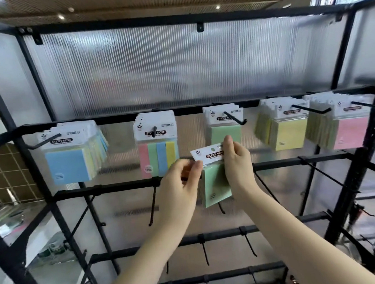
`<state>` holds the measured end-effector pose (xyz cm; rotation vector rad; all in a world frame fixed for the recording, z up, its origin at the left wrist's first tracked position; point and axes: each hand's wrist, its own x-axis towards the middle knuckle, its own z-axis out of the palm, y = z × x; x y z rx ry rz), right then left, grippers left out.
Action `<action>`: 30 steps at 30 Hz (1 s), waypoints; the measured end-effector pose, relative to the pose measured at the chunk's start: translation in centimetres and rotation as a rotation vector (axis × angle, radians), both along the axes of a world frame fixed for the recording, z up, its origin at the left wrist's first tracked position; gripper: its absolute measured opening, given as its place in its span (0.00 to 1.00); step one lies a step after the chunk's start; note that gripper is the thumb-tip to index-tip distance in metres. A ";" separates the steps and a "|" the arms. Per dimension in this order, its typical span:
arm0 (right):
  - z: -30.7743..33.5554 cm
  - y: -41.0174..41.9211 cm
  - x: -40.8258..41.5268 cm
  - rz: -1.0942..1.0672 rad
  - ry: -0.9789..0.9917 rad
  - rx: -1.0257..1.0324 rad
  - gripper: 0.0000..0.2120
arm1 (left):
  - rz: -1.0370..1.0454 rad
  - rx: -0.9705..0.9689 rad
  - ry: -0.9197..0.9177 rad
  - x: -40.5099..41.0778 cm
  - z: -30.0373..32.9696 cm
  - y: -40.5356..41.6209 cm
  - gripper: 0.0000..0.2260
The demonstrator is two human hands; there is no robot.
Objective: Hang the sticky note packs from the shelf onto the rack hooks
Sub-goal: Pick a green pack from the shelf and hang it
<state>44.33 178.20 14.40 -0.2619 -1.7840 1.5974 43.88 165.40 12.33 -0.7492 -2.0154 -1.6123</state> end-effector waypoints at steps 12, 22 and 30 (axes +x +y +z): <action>2.0 2.0 2.7 -0.158 0.197 0.078 0.16 | -0.230 0.133 0.026 -0.6 3.8 5.5 0.20; 2.8 4.4 2.0 -0.249 0.264 0.142 0.15 | -0.411 0.145 -0.010 -3.3 4.9 7.9 0.18; 1.6 6.0 0.7 -0.229 0.220 0.215 0.13 | -0.359 0.145 0.032 -4.7 3.4 8.6 0.14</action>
